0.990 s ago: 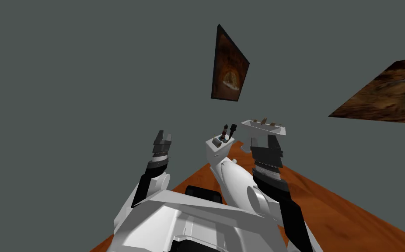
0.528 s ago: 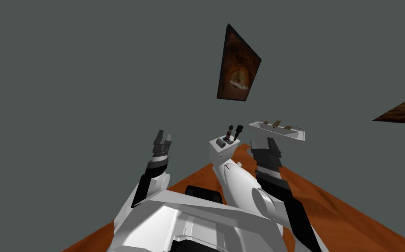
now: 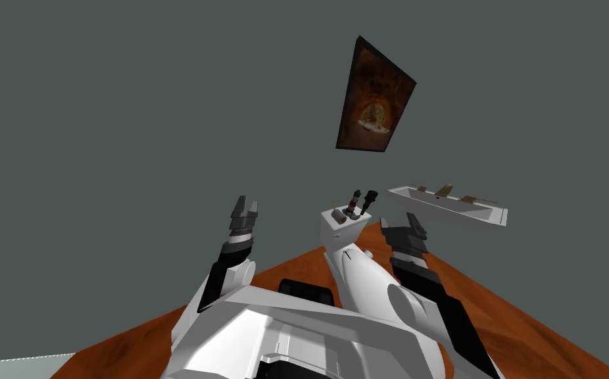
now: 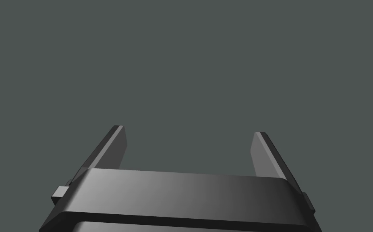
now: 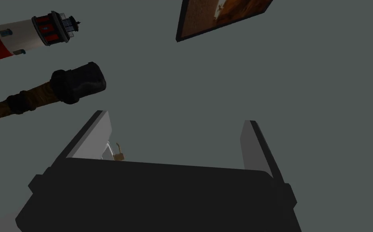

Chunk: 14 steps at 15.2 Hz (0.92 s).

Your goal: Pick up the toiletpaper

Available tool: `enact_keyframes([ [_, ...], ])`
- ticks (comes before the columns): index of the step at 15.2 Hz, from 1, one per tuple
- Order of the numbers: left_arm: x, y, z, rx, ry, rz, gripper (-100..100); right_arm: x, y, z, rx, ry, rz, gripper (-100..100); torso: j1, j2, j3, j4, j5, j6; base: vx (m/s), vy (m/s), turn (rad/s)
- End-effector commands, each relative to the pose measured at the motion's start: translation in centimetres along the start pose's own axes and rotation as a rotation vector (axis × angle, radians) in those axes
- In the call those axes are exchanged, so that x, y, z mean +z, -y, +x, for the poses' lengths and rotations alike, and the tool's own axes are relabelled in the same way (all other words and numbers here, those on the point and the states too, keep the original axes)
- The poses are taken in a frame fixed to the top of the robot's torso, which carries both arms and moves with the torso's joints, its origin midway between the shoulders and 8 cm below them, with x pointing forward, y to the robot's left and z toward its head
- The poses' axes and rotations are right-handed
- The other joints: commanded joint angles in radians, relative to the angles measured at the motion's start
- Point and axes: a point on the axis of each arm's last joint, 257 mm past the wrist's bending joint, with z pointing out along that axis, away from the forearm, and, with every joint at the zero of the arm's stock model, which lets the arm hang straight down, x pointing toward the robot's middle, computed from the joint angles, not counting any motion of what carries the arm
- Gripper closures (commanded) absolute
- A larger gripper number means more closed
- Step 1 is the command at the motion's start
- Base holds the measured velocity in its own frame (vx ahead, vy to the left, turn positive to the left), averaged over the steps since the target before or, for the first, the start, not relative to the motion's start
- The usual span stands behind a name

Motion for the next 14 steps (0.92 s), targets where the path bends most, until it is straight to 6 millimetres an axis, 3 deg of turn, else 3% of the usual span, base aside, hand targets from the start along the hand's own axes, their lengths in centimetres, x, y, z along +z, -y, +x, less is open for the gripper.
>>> enact_keyframes([
  [1, 0.0, 0.0, 0.0, 0.000, 0.000, 0.000, 0, 0.0, 0.7, -1.3, 0.051, 0.027, 0.028, -100, 0.000, 0.000, 0.000, 0.000, 0.000, 0.000, -0.034, -0.007, 0.236],
  [2, 0.0, 0.0, 0.0, 0.000, 0.000, 0.000, 0, 0.0, 0.7, -1.3, 0.051, 0.027, 0.028, -100, 0.000, 0.000, 0.000, 0.000, 0.000, 0.000, -0.024, -0.008, 0.098],
  [5, 0.0, 0.0, 0.0, 0.000, 0.000, 0.000, 0, -0.2, 3.0, -5.0, 0.139, 0.097, 0.102, -100, 0.000, 0.000, 0.000, 0.000, 0.000, 0.000, -0.038, -0.008, 0.270],
  [7, 0.0, 0.0, 0.0, 0.000, 0.000, 0.000, 0, -0.2, 3.0, -5.2, 0.172, 0.107, 0.101, -100, -0.001, 0.000, 0.000, 0.000, 0.000, 0.000, -0.040, -0.015, 0.178],
  [8, 0.0, 0.0, 0.0, 0.000, 0.000, 0.000, 0, -0.4, 4.2, -7.0, 0.211, 0.145, 0.136, -100, -0.001, 0.000, 0.000, 0.000, 0.000, 0.001, -0.036, -0.005, 0.210],
  [10, 0.0, 0.0, 0.0, 0.000, 0.000, 0.000, 0, -0.4, 4.2, -7.2, 0.240, 0.152, 0.133, -100, 0.000, 0.000, 0.000, 0.000, 0.000, 0.000, -0.037, -0.006, 0.184],
  [11, 0.0, 0.0, 0.0, 0.000, 0.000, 0.000, 0, -0.8, 5.3, -9.1, 0.281, 0.193, 0.166, -100, 0.000, 0.000, 0.000, 0.000, 0.000, 0.000, -0.036, -0.004, 0.289],
  [13, 0.0, 0.0, 0.0, 0.000, 0.000, 0.000, 0, -0.8, 5.3, -9.2, 0.313, 0.201, 0.163, -100, 0.000, 0.000, 0.000, 0.000, 0.000, 0.000, -0.034, -0.012, 0.183],
  [14, 0.0, 0.0, 0.0, 0.000, 0.000, 0.000, 0, -1.2, 6.3, -11.1, 0.353, 0.244, 0.193, -100, 0.000, 0.000, 0.000, 0.000, 0.000, 0.001, -0.037, -0.002, 0.236],
])
